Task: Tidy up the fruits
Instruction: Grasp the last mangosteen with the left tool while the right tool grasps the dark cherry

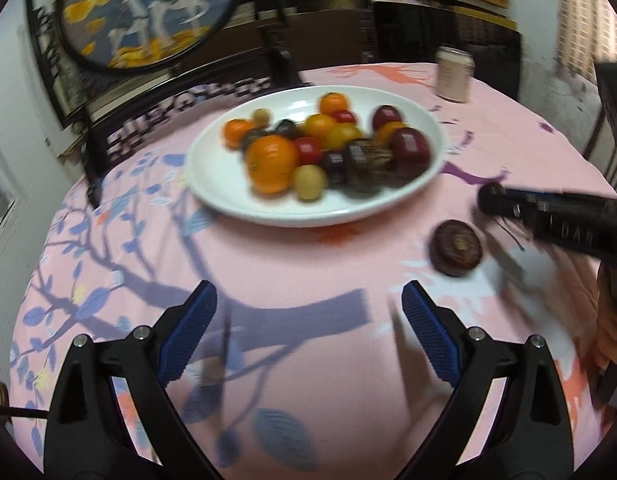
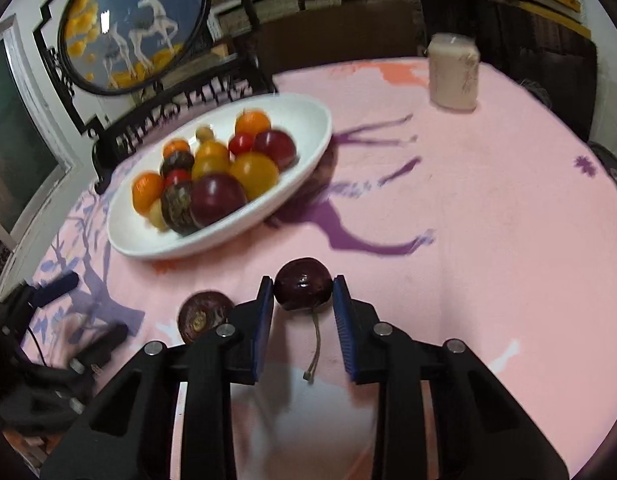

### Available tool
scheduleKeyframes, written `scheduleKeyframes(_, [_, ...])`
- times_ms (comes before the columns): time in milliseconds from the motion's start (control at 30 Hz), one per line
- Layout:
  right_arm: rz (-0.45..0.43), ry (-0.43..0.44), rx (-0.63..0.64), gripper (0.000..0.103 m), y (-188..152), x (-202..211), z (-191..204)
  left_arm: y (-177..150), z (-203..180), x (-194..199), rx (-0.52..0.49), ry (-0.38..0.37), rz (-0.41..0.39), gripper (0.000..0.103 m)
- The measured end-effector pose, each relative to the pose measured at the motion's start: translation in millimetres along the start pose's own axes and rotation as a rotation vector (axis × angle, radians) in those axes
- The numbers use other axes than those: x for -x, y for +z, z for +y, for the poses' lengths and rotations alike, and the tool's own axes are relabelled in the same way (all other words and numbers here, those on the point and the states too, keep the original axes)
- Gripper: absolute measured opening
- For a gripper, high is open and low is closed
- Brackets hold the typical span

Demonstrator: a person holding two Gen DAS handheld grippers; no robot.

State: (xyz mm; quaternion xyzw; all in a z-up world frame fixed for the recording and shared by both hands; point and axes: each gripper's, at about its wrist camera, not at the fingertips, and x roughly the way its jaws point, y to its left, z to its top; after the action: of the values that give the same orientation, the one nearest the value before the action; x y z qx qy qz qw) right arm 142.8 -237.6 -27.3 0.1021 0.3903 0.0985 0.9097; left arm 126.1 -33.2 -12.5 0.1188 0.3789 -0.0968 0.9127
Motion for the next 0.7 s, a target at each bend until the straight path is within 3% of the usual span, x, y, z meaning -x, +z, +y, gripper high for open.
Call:
scheduleKeyframes(133, [-0.059,0.025,-0.046,0.030,7,22,-10,7,-30,-7,-0.073,0.000,0.005,0.095])
scheduleKeyframes(500, [-0.082,0.050,-0.083,0.030,12,34,-20,25,-78,-38,-0.133,-0.033,0.052,0.094])
scheduleKeyframes(567, [-0.080,0.052,-0.089,0.030,12,33,-22,25,-73,-36,-0.115,-0.065,0.051,0.072])
scheduleKeyframes(633, [-0.075,0.056,-0.089,0.030,12,32,-22,22,-67,-33,-0.088,-0.144,0.057,0.040])
scheduleKeyframes(700, [-0.064,0.059,-0.091,0.030,10,30,-23,13,-60,-24,-0.083,-0.128,0.049,0.040])
